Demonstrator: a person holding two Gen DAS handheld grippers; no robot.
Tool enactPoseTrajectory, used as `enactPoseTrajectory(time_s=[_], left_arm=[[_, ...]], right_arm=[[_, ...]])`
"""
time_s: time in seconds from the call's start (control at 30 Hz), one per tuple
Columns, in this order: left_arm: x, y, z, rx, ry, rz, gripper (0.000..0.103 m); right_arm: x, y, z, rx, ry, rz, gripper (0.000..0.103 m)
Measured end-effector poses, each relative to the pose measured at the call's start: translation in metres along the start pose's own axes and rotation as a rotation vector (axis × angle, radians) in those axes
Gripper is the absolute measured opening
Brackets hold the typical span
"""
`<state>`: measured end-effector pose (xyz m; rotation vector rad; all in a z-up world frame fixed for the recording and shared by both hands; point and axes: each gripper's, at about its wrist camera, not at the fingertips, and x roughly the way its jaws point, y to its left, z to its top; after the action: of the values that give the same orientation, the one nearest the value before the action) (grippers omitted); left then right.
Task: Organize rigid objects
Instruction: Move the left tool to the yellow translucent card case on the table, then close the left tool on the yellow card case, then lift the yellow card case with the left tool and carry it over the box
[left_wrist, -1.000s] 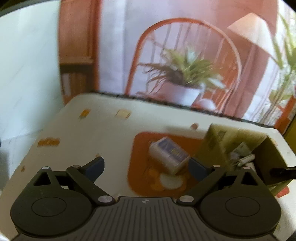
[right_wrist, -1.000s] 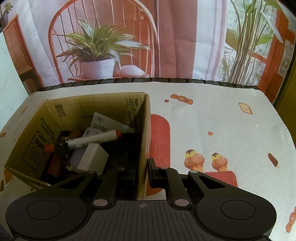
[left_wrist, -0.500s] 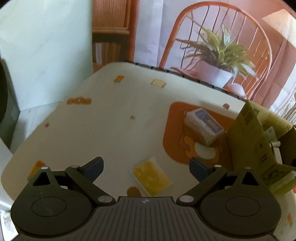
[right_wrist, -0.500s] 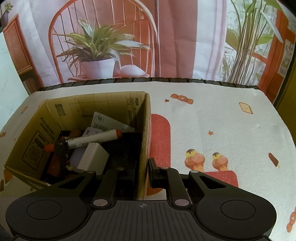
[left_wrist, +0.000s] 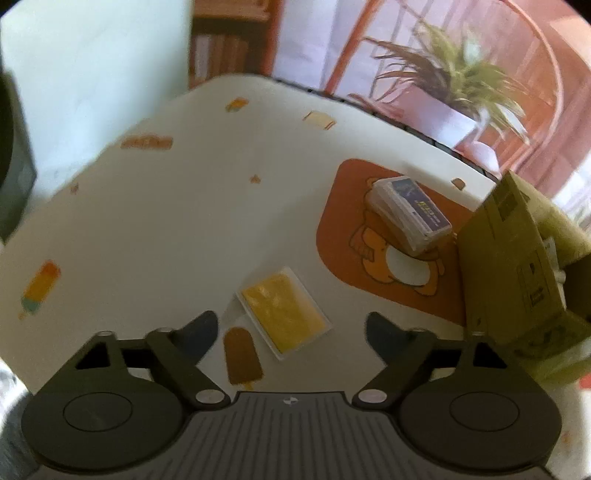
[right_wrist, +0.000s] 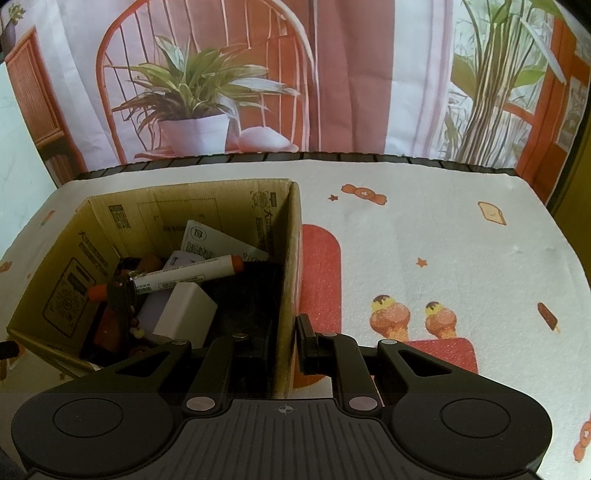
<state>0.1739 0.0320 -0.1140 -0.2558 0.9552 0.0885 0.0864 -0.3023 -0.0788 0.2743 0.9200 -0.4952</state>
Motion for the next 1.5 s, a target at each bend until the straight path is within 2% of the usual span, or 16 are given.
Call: enactPoseTrajectory(time_s=[0.07,0.23,0.3,0.37,0.5,0.7,1.07,1.13,1.2,1.3,1.5], left_arm=[[0.001,0.001,0.001,-0.041,0.007,-0.015,0.077],[0.005,-0.003,0.004,-0.045,0.000,-0.008,0.074],[0.008,-0.007,0.005,-0.020,-0.016,-0.007,0.061],[0.012,-0.011,0.007,0.002,-0.033,-0.011,0.054],[0.017,-0.014,0.013,0.033,-0.042,-0.020,0.054],[0.021,-0.029,0.011,0.149,-0.057,0.006,0.059],[0.027,-0.043,0.007,0.282,-0.089,0.035,0.059],[0.026,-0.044,0.004,0.312,-0.104,0.034,0.055],[0.024,-0.045,0.003,0.324,-0.110,0.019,0.048],[0.024,-0.045,0.001,0.325,-0.117,0.020,0.047],[0.018,-0.040,0.001,0.274,-0.113,-0.044,0.047]], right_arm=[[0.000,0.000,-0.001,0.001,-0.001,0.002,0.015],[0.001,0.000,-0.001,-0.002,0.000,-0.002,0.015],[0.002,0.001,-0.002,-0.002,0.000,-0.001,0.015],[0.001,0.000,-0.002,-0.001,0.000,-0.001,0.015],[0.002,0.001,-0.001,-0.002,0.000,-0.002,0.015],[0.001,0.000,-0.001,-0.003,0.000,-0.001,0.015],[0.001,0.000,-0.002,-0.002,0.001,0.000,0.015],[0.001,0.000,-0.002,-0.002,0.001,0.000,0.015],[0.002,0.001,-0.003,-0.002,0.001,-0.001,0.015],[0.002,0.001,-0.003,-0.003,0.000,-0.001,0.015],[0.002,0.001,-0.002,-0.002,0.001,0.000,0.015]])
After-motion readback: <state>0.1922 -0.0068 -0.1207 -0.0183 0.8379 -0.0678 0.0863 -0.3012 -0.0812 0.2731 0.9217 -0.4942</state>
